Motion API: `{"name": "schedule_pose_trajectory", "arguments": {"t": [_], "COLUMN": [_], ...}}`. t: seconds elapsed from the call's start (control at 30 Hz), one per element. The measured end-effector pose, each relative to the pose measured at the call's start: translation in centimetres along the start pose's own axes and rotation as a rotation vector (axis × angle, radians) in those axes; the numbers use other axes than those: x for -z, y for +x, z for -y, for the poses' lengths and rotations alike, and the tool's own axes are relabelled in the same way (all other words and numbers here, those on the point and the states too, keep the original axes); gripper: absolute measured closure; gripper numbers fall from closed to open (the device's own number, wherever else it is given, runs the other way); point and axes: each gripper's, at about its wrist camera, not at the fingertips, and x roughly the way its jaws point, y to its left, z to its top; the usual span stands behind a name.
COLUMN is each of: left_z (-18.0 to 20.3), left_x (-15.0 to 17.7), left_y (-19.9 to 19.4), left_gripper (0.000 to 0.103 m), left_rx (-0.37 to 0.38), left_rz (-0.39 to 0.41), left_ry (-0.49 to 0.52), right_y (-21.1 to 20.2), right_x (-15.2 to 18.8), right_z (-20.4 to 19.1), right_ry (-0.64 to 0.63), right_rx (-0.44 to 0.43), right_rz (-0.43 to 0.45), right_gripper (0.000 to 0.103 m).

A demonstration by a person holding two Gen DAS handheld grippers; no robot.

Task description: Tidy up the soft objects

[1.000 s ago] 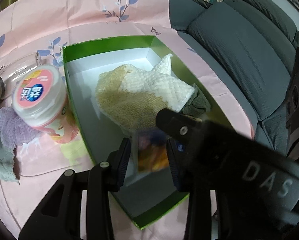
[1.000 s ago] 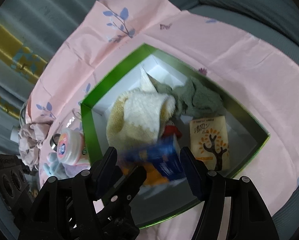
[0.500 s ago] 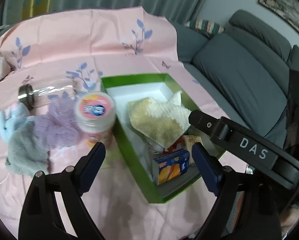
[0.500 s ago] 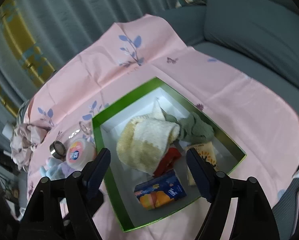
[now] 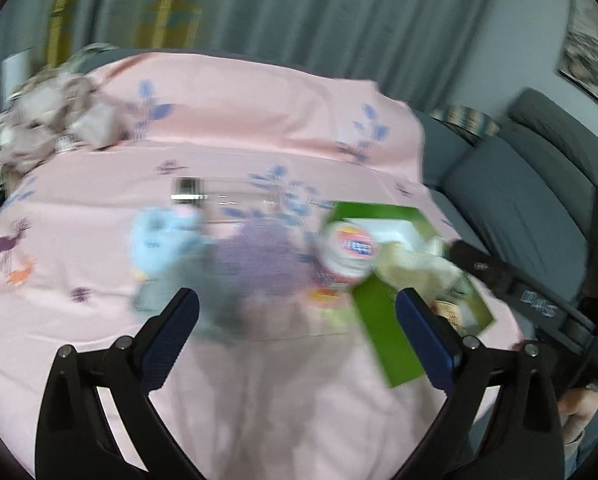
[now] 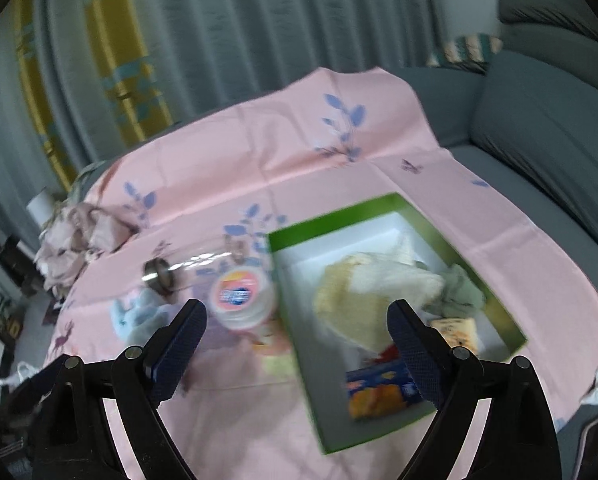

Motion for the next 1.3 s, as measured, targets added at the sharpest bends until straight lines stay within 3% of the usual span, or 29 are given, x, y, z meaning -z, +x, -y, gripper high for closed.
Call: {"name": "schedule_pose_trajectory", "arguments": {"t": [0.17,0.27,0.43,0.53,0.63,0.73,0.93,1.03,1.1,1.2,1.3], "left_z": [-6.1,-10.2,-13.5,-14.0,-15.0,-16.3,-18.5,-19.0,-19.2,-19.1,-18.6], "left_x": [0.9,2.1,2.5,2.5,2.7,2.5,2.1,2.0,1.9,1.9,1.8], "left_y": [-1.1,-0.6,1.2,1.5,1.1,0.8,-0.2,-0.3,-0.4,-0.6,-0.7], "left_gripper": [0.004,0.005,0.006,0.006,0.006,0.006,0.006,0.006,0.006,0.006,0.006], "left_rx": [-0.110,-0.171,-0.231,-0.272,-0.293,-0.310,-0.304,-0.289,-0.267,-0.264,-0.284], "left_rz": [0.020,0.025,-0.030,-0.047,-0.035,-0.018,0.013,0.006,0.007,0.010,0.014], "left_ry": [-0.073,-0.183,-0.257,-0.262,-0.264,-0.279,-0.373,-0.405,-0.414,-0.411,-0.372], "right_y": [0.2,0.9,4.6,8.1,11.4,13.2,17.3,18.5,18.6,17.3,14.6], "right_x": [0.6,1.1,2.8,4.2,5.5,6.4,7.8,8.9,9.4,9.3,8.4], "right_z": [-2.9,-4.6,-8.2,-10.4,-12.8,-15.3,-18.1,-19.1,-19.3,-18.5,-17.0], "right_ry": [-0.062,-0.068,-0.063,-0.060,-0.106,-0.189,-0.239,-0.310,-0.357,-0.369,-0.332], "right_rx": [-0.123,-0.183,-0.327,-0.356,-0.319,-0.282,-0.221,-0.173,-0.142,-0.174,-0.289], "right_rz": [-0.006,-0.034,-0.164,-0.268,-0.369,-0.387,-0.436,-0.462,-0.456,-0.432,-0.451], "right_gripper": [0.010,0.010,0.010,0.010,0.010,0.010,0.012,0.041,0.066,0.079,0.079]}}
